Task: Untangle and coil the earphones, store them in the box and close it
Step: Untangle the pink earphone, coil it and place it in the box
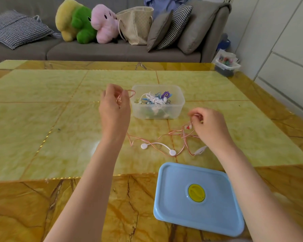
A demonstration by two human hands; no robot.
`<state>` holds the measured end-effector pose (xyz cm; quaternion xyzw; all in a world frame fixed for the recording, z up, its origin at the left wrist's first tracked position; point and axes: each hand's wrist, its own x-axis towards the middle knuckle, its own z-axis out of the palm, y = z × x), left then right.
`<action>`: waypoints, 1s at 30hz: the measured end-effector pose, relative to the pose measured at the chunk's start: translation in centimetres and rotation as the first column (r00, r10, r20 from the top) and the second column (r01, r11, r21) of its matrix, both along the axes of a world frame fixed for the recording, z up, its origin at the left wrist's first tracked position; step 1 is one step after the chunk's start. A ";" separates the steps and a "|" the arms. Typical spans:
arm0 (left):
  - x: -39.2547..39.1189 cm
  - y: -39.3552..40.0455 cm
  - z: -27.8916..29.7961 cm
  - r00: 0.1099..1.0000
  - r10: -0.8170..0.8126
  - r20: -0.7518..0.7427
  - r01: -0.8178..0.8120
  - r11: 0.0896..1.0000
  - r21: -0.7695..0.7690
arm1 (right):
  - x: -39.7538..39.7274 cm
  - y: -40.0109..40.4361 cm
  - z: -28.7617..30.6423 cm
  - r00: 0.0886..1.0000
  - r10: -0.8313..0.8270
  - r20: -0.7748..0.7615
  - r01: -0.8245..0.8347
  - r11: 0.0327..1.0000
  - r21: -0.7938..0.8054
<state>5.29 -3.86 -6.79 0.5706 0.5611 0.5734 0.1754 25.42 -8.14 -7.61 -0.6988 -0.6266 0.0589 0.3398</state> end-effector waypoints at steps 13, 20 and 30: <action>1.3 -3.0 3.9 0.526 -0.557 0.643 0.749 0.662 -0.038 | -5.7 -1.2 0.8 0.688 0.351 -0.635 -0.565 0.808 -0.166; 1.4 -2.7 3.0 0.733 -0.429 0.527 0.598 0.777 -0.198 | -5.2 -0.9 1.2 0.673 0.233 -0.702 -0.379 0.924 -0.057; 1.2 -1.4 2.1 0.872 -0.313 0.376 0.456 0.800 -0.391 | -2.9 -1.3 2.4 0.627 0.064 -0.777 -0.210 0.974 -0.089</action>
